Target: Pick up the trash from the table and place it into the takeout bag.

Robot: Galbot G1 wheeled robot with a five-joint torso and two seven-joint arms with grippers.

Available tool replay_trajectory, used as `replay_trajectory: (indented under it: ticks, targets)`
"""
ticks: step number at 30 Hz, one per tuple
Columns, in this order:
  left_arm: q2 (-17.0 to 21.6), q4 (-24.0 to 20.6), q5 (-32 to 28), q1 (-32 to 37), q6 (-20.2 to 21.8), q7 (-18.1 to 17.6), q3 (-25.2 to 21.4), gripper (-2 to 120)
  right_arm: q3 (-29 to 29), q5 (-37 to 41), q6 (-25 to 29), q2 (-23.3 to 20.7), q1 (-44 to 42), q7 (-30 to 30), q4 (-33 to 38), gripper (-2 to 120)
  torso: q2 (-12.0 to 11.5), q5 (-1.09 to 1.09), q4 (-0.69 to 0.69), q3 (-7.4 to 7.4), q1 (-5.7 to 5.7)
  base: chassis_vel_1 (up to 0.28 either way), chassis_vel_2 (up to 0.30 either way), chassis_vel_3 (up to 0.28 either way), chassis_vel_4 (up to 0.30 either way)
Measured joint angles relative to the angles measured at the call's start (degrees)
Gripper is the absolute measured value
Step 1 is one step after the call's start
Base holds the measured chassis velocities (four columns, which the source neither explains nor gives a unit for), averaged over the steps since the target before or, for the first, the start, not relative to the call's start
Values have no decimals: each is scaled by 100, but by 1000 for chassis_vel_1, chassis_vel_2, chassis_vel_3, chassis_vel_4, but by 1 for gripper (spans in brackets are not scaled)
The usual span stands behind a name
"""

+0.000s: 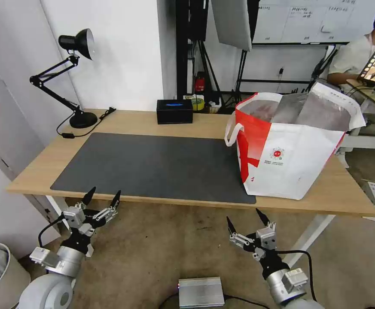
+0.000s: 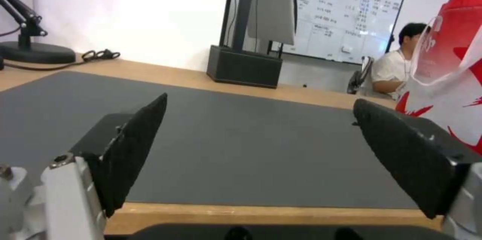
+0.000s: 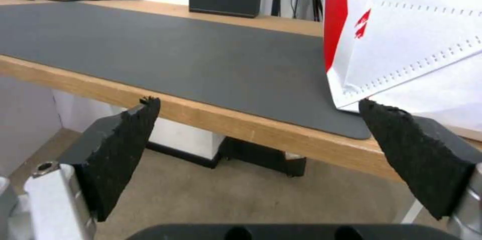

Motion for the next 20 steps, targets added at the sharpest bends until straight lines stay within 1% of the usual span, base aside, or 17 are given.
replay_trajectory:
  ticks: [9, 20]
  targets:
    - [-55, 19, 64, 34, -121, 11, 2, 100, 0, 0, 0, 0, 0, 0, 0, 100, 0, 0, 0, 0, 0, 0, 0, 0, 0]
    - [-66, 34, 78, 36, -141, 12, 9, 100, 0, 0, 0, 0, 0, 0, 0, 100, 0, 0, 0, 0, 0, 0, 0, 0, 0]
